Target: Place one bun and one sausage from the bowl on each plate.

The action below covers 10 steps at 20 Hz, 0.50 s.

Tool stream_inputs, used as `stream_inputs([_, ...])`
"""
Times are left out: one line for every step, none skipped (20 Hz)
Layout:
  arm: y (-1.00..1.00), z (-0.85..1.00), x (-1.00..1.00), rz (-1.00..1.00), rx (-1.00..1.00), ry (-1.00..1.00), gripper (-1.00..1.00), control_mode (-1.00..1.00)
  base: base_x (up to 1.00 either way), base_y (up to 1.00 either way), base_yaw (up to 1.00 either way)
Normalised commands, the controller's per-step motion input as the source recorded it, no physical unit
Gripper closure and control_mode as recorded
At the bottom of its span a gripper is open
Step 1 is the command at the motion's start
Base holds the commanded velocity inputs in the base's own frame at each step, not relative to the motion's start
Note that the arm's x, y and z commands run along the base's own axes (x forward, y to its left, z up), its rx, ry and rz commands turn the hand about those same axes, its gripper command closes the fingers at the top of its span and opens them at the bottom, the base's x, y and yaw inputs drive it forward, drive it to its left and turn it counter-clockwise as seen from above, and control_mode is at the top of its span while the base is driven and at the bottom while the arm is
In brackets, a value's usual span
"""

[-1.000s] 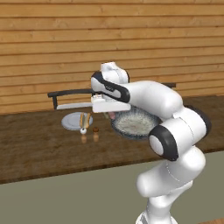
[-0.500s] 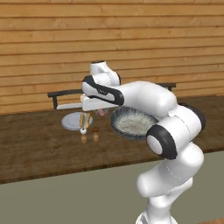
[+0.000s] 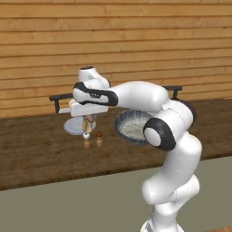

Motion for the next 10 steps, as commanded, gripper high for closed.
stream_inputs([0.69,-0.04,0.49,0.00,0.00,0.08,1.00,-1.00,0.00,0.00,0.00])
stream_inputs([0.61,-0.01,0.51,0.00,0.00,0.09,1.00,-1.00,0.00,0.00,0.00])
stream_inputs([0.38,-0.07,0.55,0.00,0.00,0.05,1.00,-1.00,0.00,0.00,0.00])
stream_inputs([0.29,-0.19,0.60,0.00,0.00,0.03,1.00,-1.00,0.00,0.00,0.00])
stream_inputs([0.28,-0.27,0.63,0.00,0.00,0.00,1.00,-1.00,0.00,0.00,0.00])
stream_inputs([0.35,-0.33,0.67,0.00,0.00,0.00,1.00,-1.00,0.00,0.00,0.00])
stream_inputs([0.36,-0.40,0.68,0.00,0.00,0.00,1.00,-1.00,0.00,0.00,0.00])
stream_inputs([0.06,-0.62,0.59,0.00,0.00,0.00,1.00,-1.00,0.00,0.00,0.00])
stream_inputs([0.14,-0.65,0.57,0.00,-0.03,0.00,1.00,-1.00,0.00,0.00,0.00])
stream_inputs([0.14,-0.65,0.52,0.00,-0.03,0.00,1.00,-1.00,0.00,0.00,0.00])
